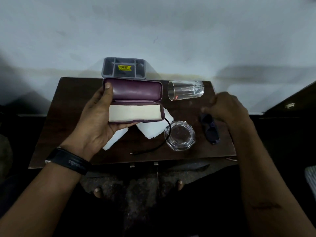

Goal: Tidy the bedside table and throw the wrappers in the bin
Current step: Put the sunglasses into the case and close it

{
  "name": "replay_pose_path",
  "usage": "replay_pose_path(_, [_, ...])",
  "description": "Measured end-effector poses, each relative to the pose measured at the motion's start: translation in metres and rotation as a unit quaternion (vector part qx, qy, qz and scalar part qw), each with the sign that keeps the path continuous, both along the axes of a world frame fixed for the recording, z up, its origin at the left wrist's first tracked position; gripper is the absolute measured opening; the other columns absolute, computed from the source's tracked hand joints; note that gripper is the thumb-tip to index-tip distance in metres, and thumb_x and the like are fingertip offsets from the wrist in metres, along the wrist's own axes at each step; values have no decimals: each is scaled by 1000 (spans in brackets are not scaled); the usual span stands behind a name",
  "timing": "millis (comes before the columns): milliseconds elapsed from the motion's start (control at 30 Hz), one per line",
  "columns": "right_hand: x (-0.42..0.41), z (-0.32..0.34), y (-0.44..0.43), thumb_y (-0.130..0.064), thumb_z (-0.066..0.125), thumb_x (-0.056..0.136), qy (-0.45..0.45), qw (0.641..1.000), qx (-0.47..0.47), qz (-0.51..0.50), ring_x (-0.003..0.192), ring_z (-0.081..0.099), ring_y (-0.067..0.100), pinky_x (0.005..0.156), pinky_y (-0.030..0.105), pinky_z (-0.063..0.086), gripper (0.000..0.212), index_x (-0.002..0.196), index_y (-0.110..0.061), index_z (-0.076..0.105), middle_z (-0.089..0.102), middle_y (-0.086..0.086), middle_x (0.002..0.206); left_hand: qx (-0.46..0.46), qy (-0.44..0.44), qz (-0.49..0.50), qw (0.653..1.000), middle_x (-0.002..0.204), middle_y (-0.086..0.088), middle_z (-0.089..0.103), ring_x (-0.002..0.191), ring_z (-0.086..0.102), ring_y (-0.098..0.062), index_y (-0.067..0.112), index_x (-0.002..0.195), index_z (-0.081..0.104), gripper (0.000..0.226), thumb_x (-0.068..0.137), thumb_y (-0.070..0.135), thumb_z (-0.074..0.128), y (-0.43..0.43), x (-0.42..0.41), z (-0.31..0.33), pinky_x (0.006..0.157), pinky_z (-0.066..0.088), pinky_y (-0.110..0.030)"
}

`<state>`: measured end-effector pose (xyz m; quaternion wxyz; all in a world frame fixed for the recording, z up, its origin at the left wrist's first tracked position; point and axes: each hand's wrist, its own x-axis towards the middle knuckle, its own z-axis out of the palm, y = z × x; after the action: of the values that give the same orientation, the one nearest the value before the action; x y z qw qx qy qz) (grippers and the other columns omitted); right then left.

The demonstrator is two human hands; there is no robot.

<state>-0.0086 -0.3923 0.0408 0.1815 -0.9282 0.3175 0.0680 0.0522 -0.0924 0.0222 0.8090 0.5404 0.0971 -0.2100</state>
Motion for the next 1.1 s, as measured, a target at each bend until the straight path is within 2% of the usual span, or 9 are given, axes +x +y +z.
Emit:
replay_pose_path(100, [-6,-12,-5,-30,84,78,81,996,7,-27,112,64,38,76,33,41,47,113,-3,66,68,22,117,3,10,5,1000,127,-7,75,107,77,-31,20,138,62,48,102,51,53,-1,-1,3,72,63,-56])
replay_pose_path(233, [-2,-17,-2,-18,81,81,75,997,-10,-30,111,64,40,73,34,40,43,116,-1,62,66,25,120,7,25,15,1000,121,-7,77,101,79,-29,17,135,64,50,102,53,54,-5,-2,6,69,64,-53])
replay_pose_path(367, [0,-23,-1,-12,78,83,82,996,-15,-34,110,64,40,72,34,41,39,116,1,62,66,25,120,13,25,15,999,123,-8,77,103,78,-29,17,136,64,51,100,53,56,-4,-2,6,70,64,-53])
replay_pose_path(567, [0,-27,-4,-11,77,82,82,996,1,-43,91,66,35,68,33,44,35,114,-1,66,68,24,112,13,25,11,1000,115,-7,79,101,79,-30,18,132,64,56,99,61,50,-5,-3,9,71,64,-54])
replay_pose_path(733, [-1,-27,-9,-10,76,83,79,996,9,-45,102,68,37,70,32,43,34,115,-1,66,68,24,115,17,31,-1,999,116,-7,79,99,79,-30,19,130,65,57,100,63,45,-10,-6,10,68,64,-50])
replay_pose_path(900, [0,-28,-8,-14,75,82,67,997,17,-42,92,72,37,70,33,48,30,109,-2,68,71,25,105,22,35,-7,999,117,-7,79,101,79,-30,20,130,65,57,99,64,47,-13,-7,8,70,64,-51])
replay_pose_path(1033, [-1,-24,-5,-14,72,87,58,998,3,-39,101,69,38,75,34,50,31,115,-4,66,70,24,113,22,36,-5,999,116,-7,79,100,79,-30,20,128,66,55,99,63,47,-15,-6,7,71,64,-51])
replay_pose_path(1100, [-1,-13,-2,-9,69,87,11,999,-13,-27,109,67,39,80,37,51,31,117,-6,67,68,24,119,20,36,-6,999,119,-9,78,101,79,-31,18,132,64,58,100,63,46,-16,-7,7,70,64,-52])
